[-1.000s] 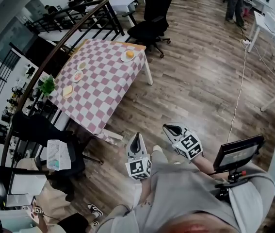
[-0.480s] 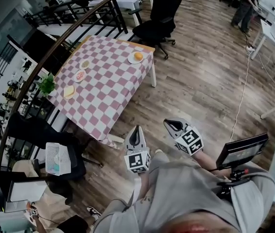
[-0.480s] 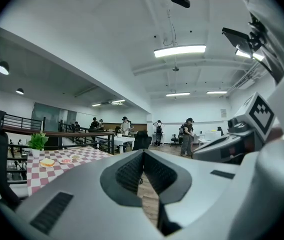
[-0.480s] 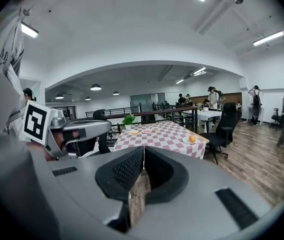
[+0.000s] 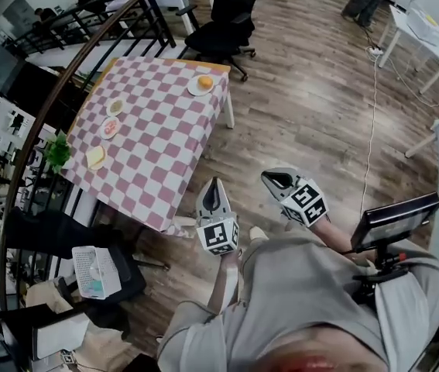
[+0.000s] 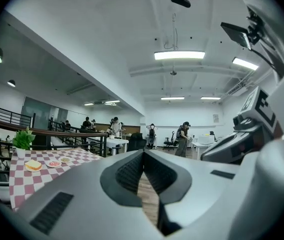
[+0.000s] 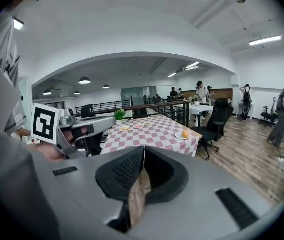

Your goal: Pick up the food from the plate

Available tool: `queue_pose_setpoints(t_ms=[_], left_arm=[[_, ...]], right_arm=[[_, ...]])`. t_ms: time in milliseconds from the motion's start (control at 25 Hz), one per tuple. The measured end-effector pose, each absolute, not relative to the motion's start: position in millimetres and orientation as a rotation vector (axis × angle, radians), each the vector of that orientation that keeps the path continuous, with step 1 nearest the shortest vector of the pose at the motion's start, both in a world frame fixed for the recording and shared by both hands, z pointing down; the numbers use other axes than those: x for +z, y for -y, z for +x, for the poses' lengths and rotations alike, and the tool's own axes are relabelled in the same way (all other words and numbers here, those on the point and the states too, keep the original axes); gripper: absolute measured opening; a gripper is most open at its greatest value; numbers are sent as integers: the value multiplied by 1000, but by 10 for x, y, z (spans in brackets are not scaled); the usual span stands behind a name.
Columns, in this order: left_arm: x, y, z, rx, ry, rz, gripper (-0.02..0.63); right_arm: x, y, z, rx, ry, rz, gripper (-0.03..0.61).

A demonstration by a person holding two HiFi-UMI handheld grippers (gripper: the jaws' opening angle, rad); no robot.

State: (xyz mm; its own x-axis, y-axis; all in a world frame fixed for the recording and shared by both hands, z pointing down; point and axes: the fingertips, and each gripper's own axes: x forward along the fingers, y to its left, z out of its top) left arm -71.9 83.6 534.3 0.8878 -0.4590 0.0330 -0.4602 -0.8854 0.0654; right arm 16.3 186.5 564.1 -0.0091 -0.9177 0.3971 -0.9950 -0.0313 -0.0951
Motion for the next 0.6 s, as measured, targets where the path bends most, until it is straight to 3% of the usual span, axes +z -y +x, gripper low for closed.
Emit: queue_pose_setpoints(t_ms=[600], left_arm=[[5423,-685,-1023,26,754,2950,8]], right_arm=[[5602,-1291,124,499,2043,2015,15]])
